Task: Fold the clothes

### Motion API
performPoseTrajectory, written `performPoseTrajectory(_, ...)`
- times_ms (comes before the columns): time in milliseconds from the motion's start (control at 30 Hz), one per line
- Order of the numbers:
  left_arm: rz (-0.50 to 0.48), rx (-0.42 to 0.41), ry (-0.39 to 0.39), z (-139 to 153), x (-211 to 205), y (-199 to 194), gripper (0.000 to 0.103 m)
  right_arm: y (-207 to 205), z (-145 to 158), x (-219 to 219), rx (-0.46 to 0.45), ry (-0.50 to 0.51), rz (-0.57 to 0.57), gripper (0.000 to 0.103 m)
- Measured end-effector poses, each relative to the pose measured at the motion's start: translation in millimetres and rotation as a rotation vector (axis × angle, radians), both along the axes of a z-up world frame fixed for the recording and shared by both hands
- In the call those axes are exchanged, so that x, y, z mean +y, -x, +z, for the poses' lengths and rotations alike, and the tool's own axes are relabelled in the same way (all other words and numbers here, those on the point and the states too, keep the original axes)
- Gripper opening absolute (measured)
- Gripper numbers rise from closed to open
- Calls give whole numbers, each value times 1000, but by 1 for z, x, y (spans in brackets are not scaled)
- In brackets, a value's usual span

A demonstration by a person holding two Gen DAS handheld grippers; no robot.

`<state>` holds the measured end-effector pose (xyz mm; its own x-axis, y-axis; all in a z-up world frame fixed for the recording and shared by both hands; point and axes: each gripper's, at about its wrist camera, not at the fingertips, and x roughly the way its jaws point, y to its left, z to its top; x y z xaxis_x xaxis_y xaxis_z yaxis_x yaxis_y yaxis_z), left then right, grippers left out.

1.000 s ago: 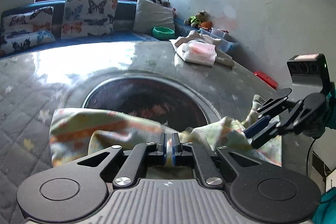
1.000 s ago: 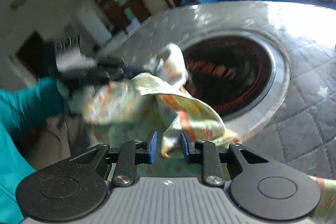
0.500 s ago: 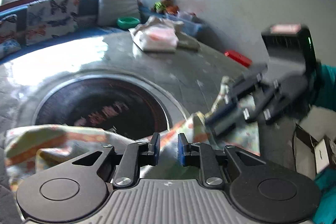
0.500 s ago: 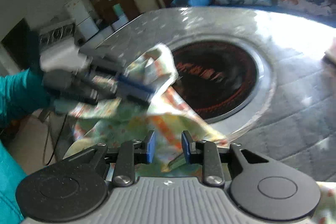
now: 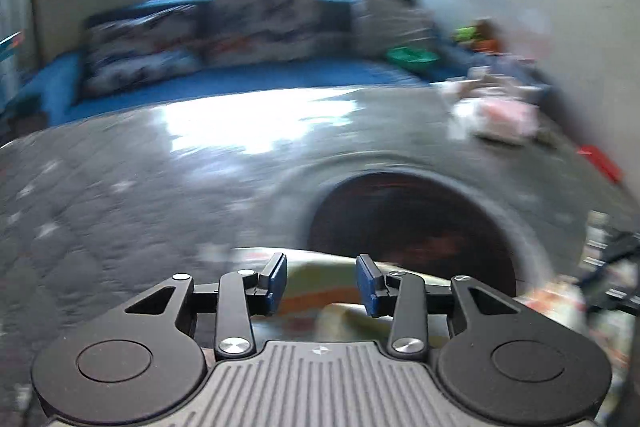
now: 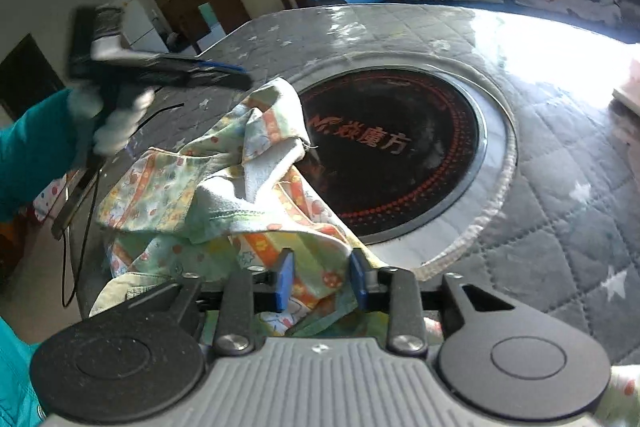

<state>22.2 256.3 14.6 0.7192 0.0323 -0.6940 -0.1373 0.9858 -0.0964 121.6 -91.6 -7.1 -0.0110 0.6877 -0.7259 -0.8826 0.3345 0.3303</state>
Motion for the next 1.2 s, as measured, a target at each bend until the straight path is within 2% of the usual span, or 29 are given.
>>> performPoseTrajectory(100, 22, 40, 1, -12, 14, -15, 49, -1, 2, -1, 0, 2, -2, 25)
performPoseTrajectory(267, 11, 76, 1, -24, 17, -29, 51, -9, -4, 1, 13, 15, -34, 33)
performPoseTrajectory(367, -17, 74, -1, -28, 13, -31, 50, -8, -3, 3, 10, 17, -15, 32)
performPoseTrajectory(400, -25, 75, -4, -29, 12, -31, 49, -7, -3, 4, 0, 21, -7, 27)
performPoseTrajectory(433, -32, 75, -5, -30, 11, -32, 46, -6, -2, 5, -13, 24, -1, 19)
performPoseTrajectory(500, -45, 74, -4, -30, 9, -32, 23, -6, 2, 7, -42, 40, 4, 13)
performPoseTrajectory(533, -52, 74, -4, -30, 9, -32, 20, -6, 5, 8, -60, 49, 8, 9)
performPoseTrajectory(600, -71, 65, -5, -28, 7, -31, 8, -8, 11, 11, -82, 53, 24, 6)
performPoseTrajectory(667, -82, 52, -24, -24, 4, -30, 5, -10, 19, 15, -131, 55, 38, 4)
performPoseTrajectory(833, -72, -21, -69, -5, 4, -33, 4, -25, 40, 33, -311, 60, 8, 3)
performPoseTrajectory(900, -51, -57, -75, 3, 8, -34, 4, -35, 49, 38, -403, 47, -55, 3)
performPoseTrajectory(967, -7, -109, -63, 8, 14, -32, 4, -43, 52, 41, -536, 45, -173, 3)
performPoseTrajectory(1000, 10, -109, -58, 6, 17, -32, 4, -47, 50, 42, -565, 52, -213, 5)
performPoseTrajectory(1033, 19, -98, -60, 3, 18, -33, 4, -51, 47, 42, -575, 63, -243, 10)
performPoseTrajectory(1100, 38, -75, -63, -8, 20, -35, 5, -58, 38, 43, -578, 90, -292, 11)
performPoseTrajectory(1200, 54, -34, -7, -18, 26, -37, 12, -65, 24, 43, -490, 121, -288, 12)
